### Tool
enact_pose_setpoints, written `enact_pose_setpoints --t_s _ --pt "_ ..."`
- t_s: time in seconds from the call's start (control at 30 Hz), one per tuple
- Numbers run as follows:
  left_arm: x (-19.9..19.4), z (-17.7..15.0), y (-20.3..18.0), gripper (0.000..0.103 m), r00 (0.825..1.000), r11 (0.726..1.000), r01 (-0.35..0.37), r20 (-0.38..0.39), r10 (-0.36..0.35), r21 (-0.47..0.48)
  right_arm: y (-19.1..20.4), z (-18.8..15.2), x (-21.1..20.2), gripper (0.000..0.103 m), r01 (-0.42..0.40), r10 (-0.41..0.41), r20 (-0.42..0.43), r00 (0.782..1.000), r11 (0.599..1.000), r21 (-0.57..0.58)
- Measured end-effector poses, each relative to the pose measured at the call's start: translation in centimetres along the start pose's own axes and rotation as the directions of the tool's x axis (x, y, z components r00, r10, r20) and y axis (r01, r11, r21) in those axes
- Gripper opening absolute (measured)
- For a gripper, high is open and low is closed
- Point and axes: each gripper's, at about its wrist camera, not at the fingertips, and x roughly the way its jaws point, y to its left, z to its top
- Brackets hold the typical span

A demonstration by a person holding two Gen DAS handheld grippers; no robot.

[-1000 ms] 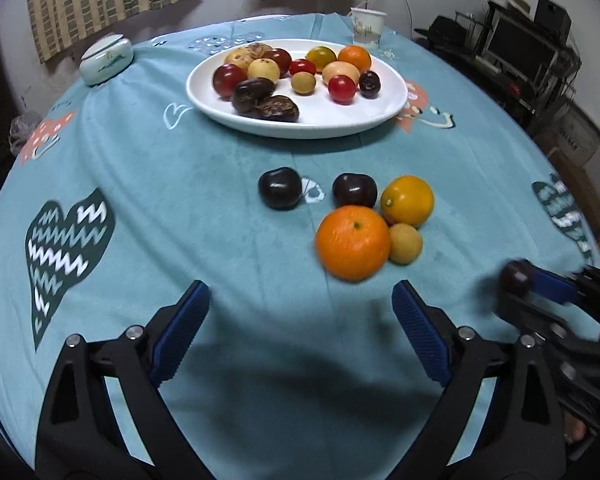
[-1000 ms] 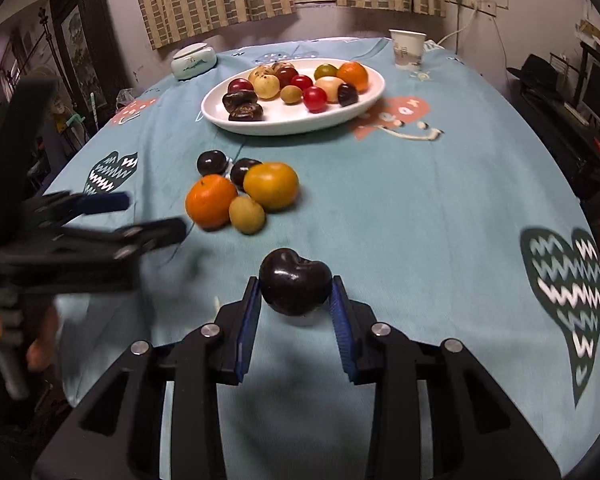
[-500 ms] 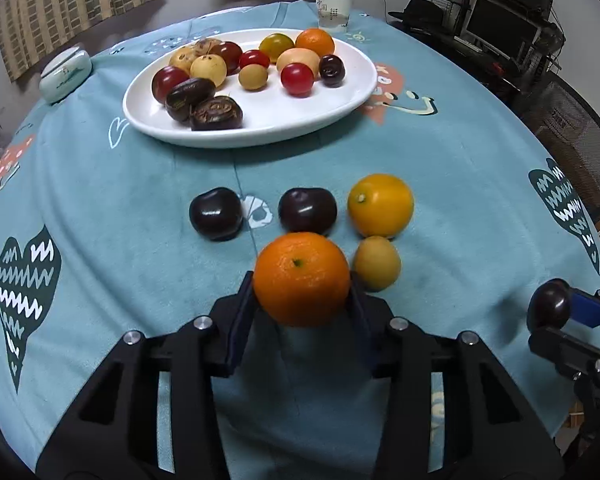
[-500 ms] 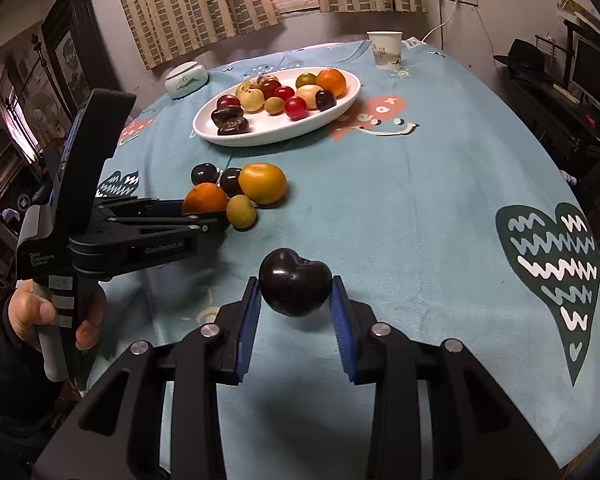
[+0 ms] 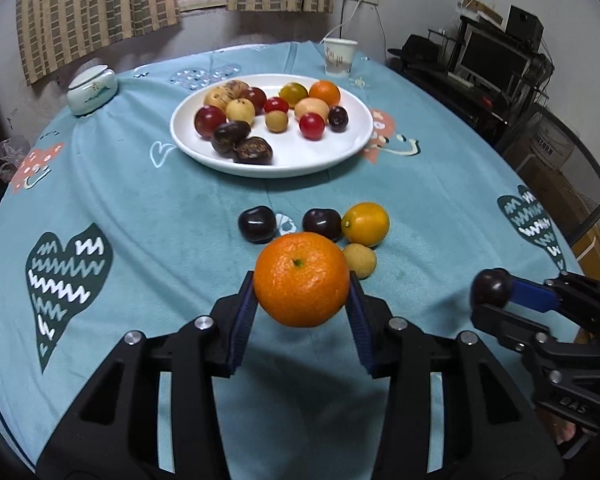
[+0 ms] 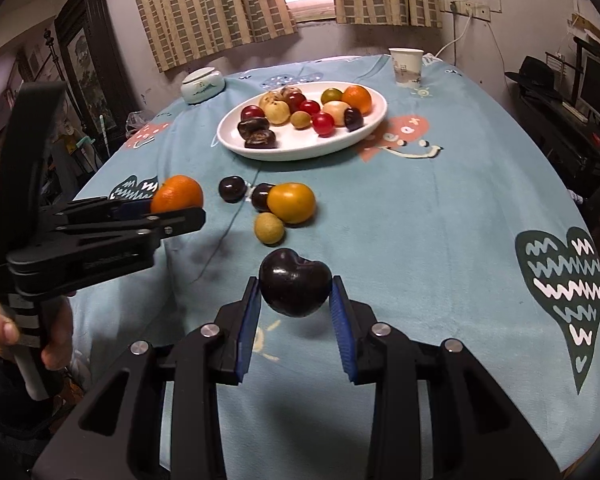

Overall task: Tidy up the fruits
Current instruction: 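Grasp the dark heart-shaped plum with the right tool while the left tool grasps the orange, then carry both fruits to the white plate and release them there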

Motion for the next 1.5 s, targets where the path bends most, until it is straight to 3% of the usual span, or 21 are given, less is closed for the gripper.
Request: enact_pose_setpoints --t_s 0.23,0.37,0.5,0.63,0.8,0.93,1.2,1.23,1.27,1.33,1.4,1.5 --pt "-0.9 0.4 1.5 0.044 1.0 1.0 0.004 0.002 -0.004 -0.024 0.5 0.6 0.6 0.035 -0.014 0.014 -0.014 1.0 1.0 -0.008" --pt "-0.9 2.8 2.0 0.044 1.0 1.0 -0.006 -0.006 0.006 -0.014 0.5 3.5 0.8 0.035 -0.028 0.028 -0.017 0.999 0.999 -0.044" --pt "-0.5 8.0 2.5 0.044 1.0 1.0 -0.025 0.001 0.025 -0.002 0.9 7.4 2.0 0.035 -0.032 0.031 -0.014 0.999 0.995 -0.098" --pt "3.1 14.4 4.0 0.045 0.998 0.998 -0.046 -0.049 0.044 -0.042 -0.1 12.8 4.8 0.035 -0.038 0.038 -0.001 0.999 0.993 -0.111" --pt "9.1 18.6 5.5 0.045 0.992 0.994 -0.071 -0.111 0.062 -0.079 -2.3 17.6 10.2 0.036 -0.034 0.033 -0.012 0.999 0.994 -0.107" --pt "12.6 19.2 5.8 0.045 0.987 0.993 -0.076 -0.151 0.062 -0.088 -3.2 19.3 14.7 0.036 -0.03 0.023 -0.069 0.997 0.995 -0.099" --pt "15.3 20.1 6.6 0.046 0.981 0.99 -0.087 -0.182 0.066 -0.112 -2.5 20.1 17.6 0.036 -0.028 0.017 -0.083 0.996 0.991 -0.133" --pt "15.3 20.2 6.7 0.052 0.981 0.989 -0.086 -0.181 0.063 -0.121 -2.3 20.3 17.8 0.036 -0.012 0.0 -0.083 0.997 0.99 -0.142" --pt "15.2 20.4 6.8 0.068 0.983 0.987 -0.086 -0.171 0.063 -0.132 -2.1 20.4 17.9 0.036 0.017 -0.03 -0.079 0.996 0.988 -0.156" --pt "14.6 20.8 7.1 0.077 0.988 0.984 -0.089 -0.141 0.067 -0.153 -1.8 20.6 18.0 0.039 0.061 -0.072 -0.056 0.996 0.981 -0.182" --pt "13.8 21.1 7.4 0.077 0.989 0.983 -0.087 -0.129 0.067 -0.163 -1.7 20.8 17.7 0.066 0.068 -0.076 -0.034 0.997 0.98 -0.19" --pt "12.3 21.2 7.8 0.077 0.99 0.981 -0.102 -0.109 0.085 -0.163 -1.7 20.9 16.4 0.067 0.083 -0.079 0.027 0.997 0.976 -0.199"
